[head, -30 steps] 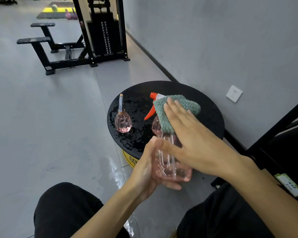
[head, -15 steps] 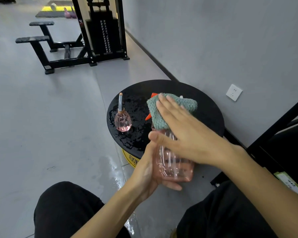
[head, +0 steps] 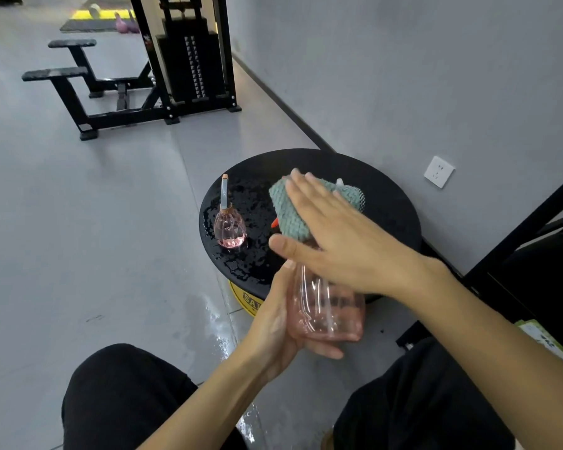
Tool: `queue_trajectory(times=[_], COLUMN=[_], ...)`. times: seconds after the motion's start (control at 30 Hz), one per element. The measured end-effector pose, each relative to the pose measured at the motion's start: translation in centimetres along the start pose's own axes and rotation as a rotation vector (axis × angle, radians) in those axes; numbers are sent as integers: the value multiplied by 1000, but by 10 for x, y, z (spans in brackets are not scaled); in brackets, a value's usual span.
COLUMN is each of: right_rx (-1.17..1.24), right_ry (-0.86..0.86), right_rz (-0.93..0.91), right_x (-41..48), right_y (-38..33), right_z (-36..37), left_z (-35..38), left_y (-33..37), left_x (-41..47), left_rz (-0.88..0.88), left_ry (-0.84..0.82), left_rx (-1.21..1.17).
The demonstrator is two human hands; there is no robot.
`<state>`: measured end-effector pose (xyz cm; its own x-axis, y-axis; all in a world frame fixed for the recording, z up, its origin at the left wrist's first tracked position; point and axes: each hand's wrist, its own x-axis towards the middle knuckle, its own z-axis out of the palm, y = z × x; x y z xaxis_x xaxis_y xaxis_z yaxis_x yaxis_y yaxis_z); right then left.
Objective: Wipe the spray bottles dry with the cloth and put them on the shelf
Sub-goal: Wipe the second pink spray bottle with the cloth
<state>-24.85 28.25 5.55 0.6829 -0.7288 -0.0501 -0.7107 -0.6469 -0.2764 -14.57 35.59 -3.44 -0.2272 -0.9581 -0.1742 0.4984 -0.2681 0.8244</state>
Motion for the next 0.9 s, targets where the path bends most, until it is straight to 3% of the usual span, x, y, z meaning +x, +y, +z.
queue_trajectory(times=[0.17,0.37,0.63,0.77,0.9], right_rx=[57,-73,24,9,63], right_ry=[32,2,61,7,7], right_rz=[116,-32,43,-42,-28], right_x=[16,-8,13,1,2], right_y=[6,-14,4,-3,6], right_z=[-12,11,1,6,4], left_z=[2,4,6,-1,-5], left_y=[-5,4,4,4,2], left_x=[2,0,1,-1,0], left_rz=[-65,29,-25,40,-43], left_ry=[-33,35,8,46,6], left_rx=[-16,31,-2,9,-18])
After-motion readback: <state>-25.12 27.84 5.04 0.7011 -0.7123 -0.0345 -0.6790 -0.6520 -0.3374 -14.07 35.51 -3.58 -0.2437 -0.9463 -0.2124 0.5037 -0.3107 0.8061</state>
